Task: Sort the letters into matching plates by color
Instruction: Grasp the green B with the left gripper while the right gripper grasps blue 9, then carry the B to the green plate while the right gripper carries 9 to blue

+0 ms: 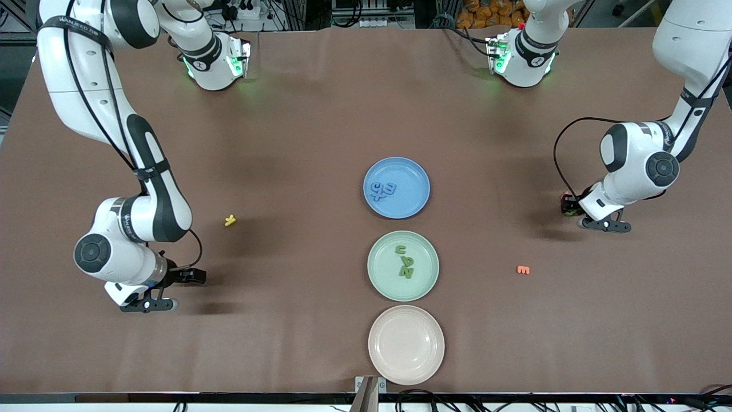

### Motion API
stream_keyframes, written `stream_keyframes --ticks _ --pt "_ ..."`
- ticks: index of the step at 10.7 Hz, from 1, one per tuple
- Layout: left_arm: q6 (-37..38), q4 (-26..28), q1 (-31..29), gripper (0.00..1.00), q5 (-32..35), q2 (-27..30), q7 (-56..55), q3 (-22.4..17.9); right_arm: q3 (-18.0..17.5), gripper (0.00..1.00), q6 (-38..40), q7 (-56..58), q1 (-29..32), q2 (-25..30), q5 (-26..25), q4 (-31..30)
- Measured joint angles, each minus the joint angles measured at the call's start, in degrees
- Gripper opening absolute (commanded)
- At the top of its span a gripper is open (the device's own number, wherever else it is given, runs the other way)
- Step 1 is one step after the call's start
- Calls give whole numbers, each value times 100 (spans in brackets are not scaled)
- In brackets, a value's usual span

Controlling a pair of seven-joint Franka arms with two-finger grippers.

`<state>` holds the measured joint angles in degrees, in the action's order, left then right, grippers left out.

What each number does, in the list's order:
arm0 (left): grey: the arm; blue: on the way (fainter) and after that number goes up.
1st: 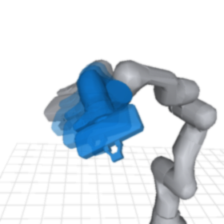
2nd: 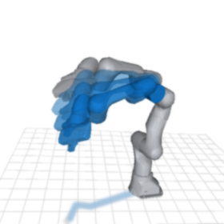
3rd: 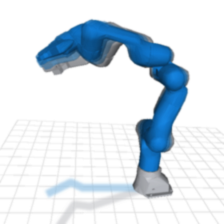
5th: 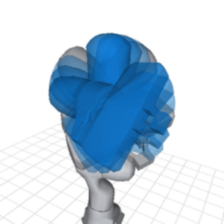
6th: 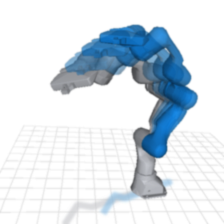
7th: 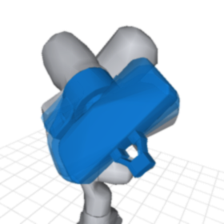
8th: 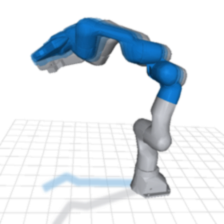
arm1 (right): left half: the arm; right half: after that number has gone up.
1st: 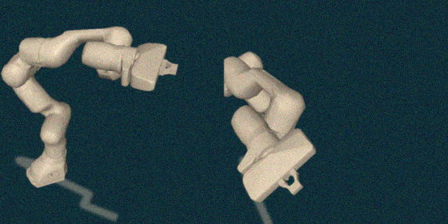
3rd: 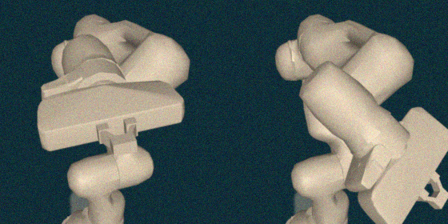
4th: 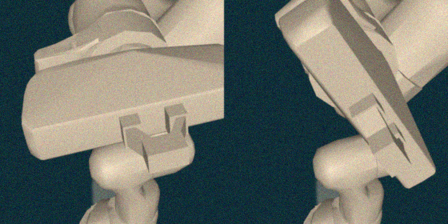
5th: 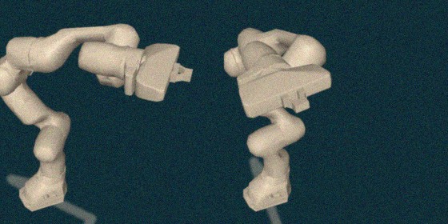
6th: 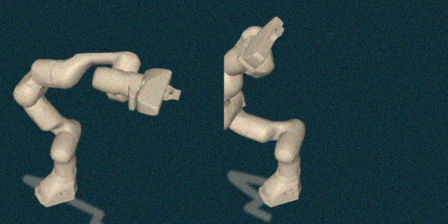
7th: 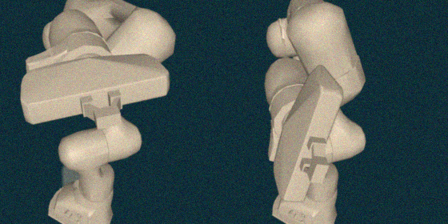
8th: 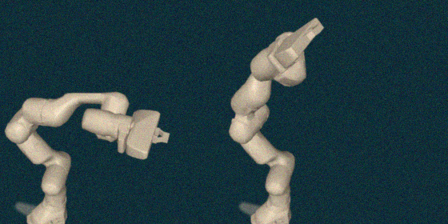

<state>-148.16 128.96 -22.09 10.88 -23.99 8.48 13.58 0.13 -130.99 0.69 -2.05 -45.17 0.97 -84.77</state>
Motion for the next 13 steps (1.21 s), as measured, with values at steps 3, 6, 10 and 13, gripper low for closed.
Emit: stream_keyframes --ticks 3,6,10,13 --pt "1 -1 1 11 167 8 0 5 -23 100 -148 -3 -21 -88 3 -13" --pt "1 -1 1 0 223 7 0 10 -27 72 -409 -3 -36 -171 3 -84" --pt "-17 -186 54 0 244 -6 0 55 -27 60 -629 9 -37 -187 -5 -280" --pt "-15 -468 70 0 244 1 -39 432 -20 46 -648 12 -35 -169 -14 -310"
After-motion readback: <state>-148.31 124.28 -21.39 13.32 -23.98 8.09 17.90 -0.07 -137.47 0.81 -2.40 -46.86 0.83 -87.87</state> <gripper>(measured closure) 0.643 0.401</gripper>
